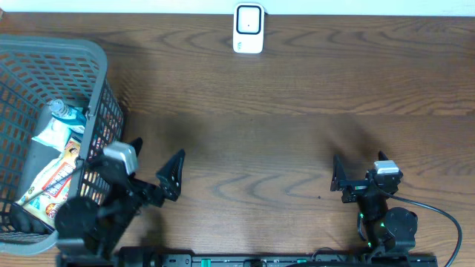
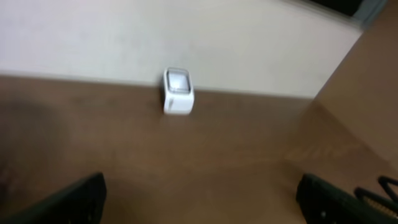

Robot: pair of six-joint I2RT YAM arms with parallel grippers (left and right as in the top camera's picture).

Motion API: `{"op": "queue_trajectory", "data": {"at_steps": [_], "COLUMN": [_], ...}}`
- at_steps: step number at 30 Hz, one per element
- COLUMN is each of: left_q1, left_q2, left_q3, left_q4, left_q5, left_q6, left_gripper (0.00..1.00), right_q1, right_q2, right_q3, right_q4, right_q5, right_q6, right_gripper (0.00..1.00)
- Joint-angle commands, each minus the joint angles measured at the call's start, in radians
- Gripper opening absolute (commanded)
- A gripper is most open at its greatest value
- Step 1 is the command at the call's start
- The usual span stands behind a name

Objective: Scan the item barcode
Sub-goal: 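Move the left gripper over the basket and point it down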

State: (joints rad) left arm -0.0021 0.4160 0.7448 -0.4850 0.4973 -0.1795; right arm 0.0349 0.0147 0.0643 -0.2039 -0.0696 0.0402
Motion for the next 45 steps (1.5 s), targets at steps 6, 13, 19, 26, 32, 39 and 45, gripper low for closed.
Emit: {"op": "queue_trajectory", "data": {"at_steps": [6, 13, 19, 26, 32, 39, 45], "left_q1": [-0.003, -0.004, -0.004, -0.004, -0.003, -0.001, 0.045], "left_q2": [0.187, 0.279, 0.394, 0.488, 0.544, 0.556, 0.565], "left_q3": [0.226, 0.261, 0.376, 0.593, 0.753, 0.793, 0.793], "left_q4": [-0.17, -0.218, -0.314, -0.454, -0.585, -0.624, -0.632], "left_q5": [0.068, 0.053, -0.063, -0.291, -0.475, -0.595, -0.6], "left_q6": [0.012, -0.008, -0.026, -0.043, -0.052, -0.125, -0.141], "left_gripper": [0.98, 0.98, 0.98, 0.98, 0.98, 0.98, 0.98], "right_q1": [0.011, 0.011, 0.011, 0.011, 0.011, 0.011, 0.011], "right_q2": [-0.009, -0.009, -0.009, -0.009, -0.009, -0.009, -0.009], "right_q3": [-0.002, -0.002, -0.002, -0.002, -0.002, -0.002, -0.002], "right_q4": [-0.002, -0.002, -0.002, -0.002, -0.002, -0.002, -0.002], "right_q5": [0.011, 0.011, 0.011, 0.011, 0.011, 0.011, 0.011], "right_q6": [-0.013, -0.013, -0.014, -0.014, -0.014, -0.014, -0.014], "right_gripper": [0.99, 0.99, 0.99, 0.99, 0.99, 0.99, 0.99]}}
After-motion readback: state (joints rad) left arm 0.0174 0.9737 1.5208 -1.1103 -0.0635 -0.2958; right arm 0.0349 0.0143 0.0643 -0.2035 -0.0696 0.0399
